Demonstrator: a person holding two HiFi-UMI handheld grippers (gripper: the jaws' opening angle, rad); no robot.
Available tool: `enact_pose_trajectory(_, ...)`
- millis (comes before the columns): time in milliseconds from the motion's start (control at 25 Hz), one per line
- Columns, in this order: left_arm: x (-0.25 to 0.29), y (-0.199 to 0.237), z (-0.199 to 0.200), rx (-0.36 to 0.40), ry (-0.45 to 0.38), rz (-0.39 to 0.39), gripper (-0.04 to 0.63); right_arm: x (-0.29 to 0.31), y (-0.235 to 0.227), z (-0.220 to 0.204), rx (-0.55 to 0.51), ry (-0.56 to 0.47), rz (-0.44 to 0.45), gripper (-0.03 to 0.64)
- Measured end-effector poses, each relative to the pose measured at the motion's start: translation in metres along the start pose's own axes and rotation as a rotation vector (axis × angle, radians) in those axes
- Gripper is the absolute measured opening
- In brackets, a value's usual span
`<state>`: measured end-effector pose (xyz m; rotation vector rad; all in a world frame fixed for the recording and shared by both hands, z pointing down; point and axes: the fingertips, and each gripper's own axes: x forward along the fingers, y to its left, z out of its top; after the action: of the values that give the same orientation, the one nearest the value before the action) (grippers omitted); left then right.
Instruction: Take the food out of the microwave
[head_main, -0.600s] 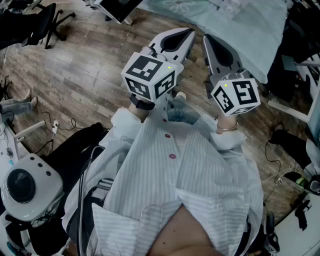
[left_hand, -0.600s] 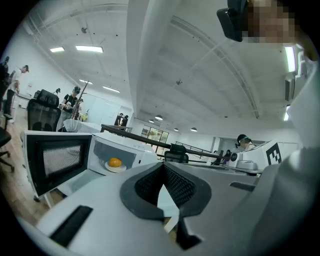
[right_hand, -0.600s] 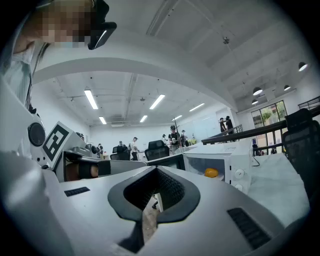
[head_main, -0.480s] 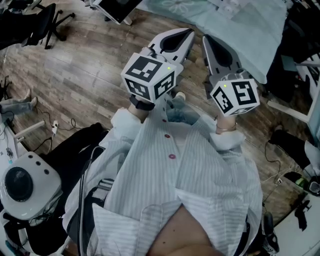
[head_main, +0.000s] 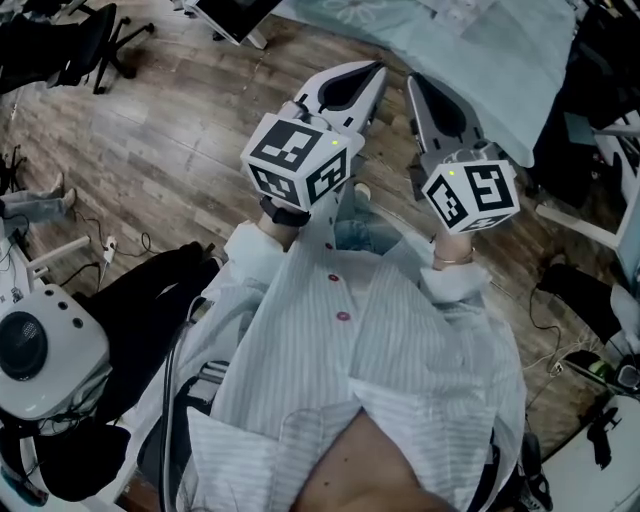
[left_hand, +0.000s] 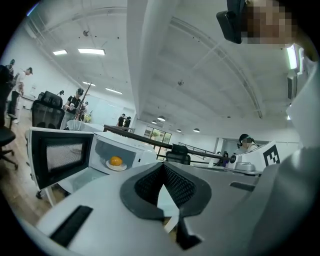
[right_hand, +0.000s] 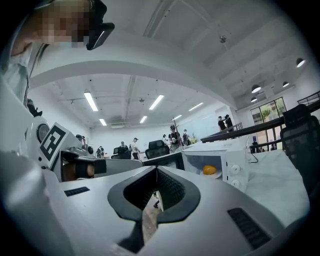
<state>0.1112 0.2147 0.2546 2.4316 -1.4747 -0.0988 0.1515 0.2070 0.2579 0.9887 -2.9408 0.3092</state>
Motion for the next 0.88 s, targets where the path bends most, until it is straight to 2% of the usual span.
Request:
enact_pose_trajectory(360, 0.012, 0.022, 0.001, -0.014, 0.006, 0.022, 0.008, 0.021, -0.011, -0.002, 0.017, 0.015, 0.016, 0.032)
enact_pose_trajectory(880, 0.07, 0.124, 0.049, 0.001, 0.0, -0.041, 0.008, 0.133, -0.043, 0.022, 0.027, -0.006, -0.034, 0.032)
